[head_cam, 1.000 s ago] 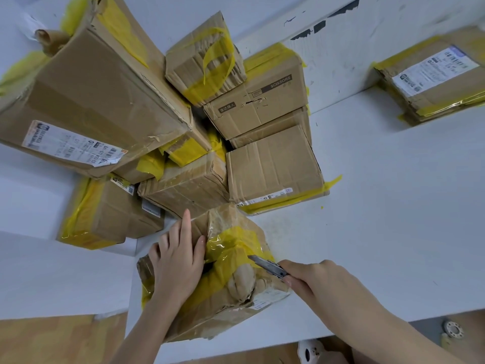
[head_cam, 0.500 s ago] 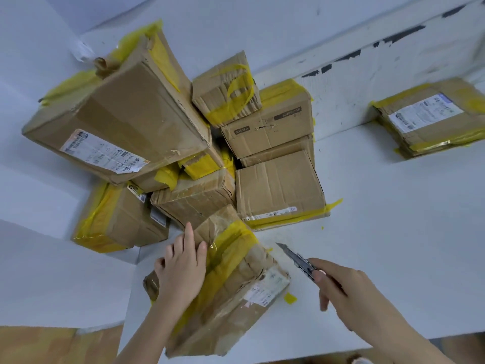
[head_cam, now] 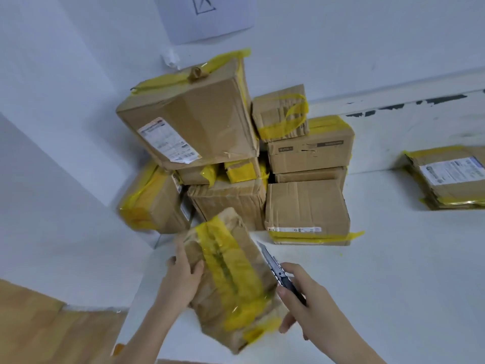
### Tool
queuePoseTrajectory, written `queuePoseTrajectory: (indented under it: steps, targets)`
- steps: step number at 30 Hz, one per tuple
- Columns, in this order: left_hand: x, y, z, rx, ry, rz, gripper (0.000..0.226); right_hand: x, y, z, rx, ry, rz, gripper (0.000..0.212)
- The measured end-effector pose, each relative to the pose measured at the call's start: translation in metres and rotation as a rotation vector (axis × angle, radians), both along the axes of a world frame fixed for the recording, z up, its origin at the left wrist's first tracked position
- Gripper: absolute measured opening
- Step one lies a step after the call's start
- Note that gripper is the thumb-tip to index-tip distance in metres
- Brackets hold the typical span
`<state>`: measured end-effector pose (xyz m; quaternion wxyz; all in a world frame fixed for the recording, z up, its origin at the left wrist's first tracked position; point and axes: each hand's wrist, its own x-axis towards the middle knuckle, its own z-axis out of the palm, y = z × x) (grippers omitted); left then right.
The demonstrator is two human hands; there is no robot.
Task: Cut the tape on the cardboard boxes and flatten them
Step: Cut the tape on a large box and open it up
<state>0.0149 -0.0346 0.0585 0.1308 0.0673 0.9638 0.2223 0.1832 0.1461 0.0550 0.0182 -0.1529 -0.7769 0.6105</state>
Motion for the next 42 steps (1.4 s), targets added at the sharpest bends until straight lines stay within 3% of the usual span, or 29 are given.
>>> queuePoseTrajectory:
  steps: [3,6,11,14,16,19,20,23,26,29,32,37,42]
  targets:
    - [0.018,-0.001,-0.005,0.173,-0.069,0.075,0.079,-0.01,-0.002,-0.001,0.075,0.015,-0.042,0.026]
    - [0.037,-0.005,-0.007,0.179,-0.135,0.032,0.073,-0.024,0.0,-0.003,0.151,0.065,-0.099,0.024]
    - [0.06,-0.01,0.007,-0.375,-0.079,-0.207,0.066,-0.048,0.012,-0.007,0.267,0.065,-0.201,0.024]
    - [0.064,-0.01,0.022,-0.489,0.003,-0.37,0.059,-0.061,0.021,-0.006,0.21,0.073,-0.204,0.028]
    - [0.058,-0.004,0.034,-0.42,0.164,-0.395,0.039,-0.07,0.024,-0.007,0.174,0.078,-0.176,0.028]
    - [0.037,0.012,0.035,-0.097,0.52,-0.455,0.024,-0.08,0.024,-0.01,0.133,0.095,-0.124,0.027]
    - [0.028,0.018,0.031,-0.087,0.488,-0.457,0.032,-0.083,0.024,-0.01,0.115,0.101,-0.116,0.027]
    - [0.012,0.031,0.01,-0.378,0.312,-0.486,0.073,-0.086,0.028,-0.012,-0.005,0.087,-0.12,0.027]
    - [0.004,0.032,-0.007,-0.519,0.21,-0.47,0.085,-0.084,0.038,-0.017,-0.076,0.027,-0.153,0.029]
    - [0.004,0.029,-0.009,-0.545,0.132,-0.463,0.08,-0.075,0.05,-0.026,0.083,-0.047,-0.137,0.02]
    - [0.006,0.031,-0.009,-0.542,0.12,-0.464,0.083,-0.067,0.055,-0.028,0.317,-0.087,-0.079,0.025]
    - [0.007,0.032,-0.01,-0.584,0.127,-0.46,0.076,-0.065,0.045,-0.015,0.419,-0.149,0.03,0.018]
    - [0.008,0.032,-0.011,-0.584,0.141,-0.467,0.074,-0.065,0.042,-0.004,0.708,-0.224,0.022,0.023]
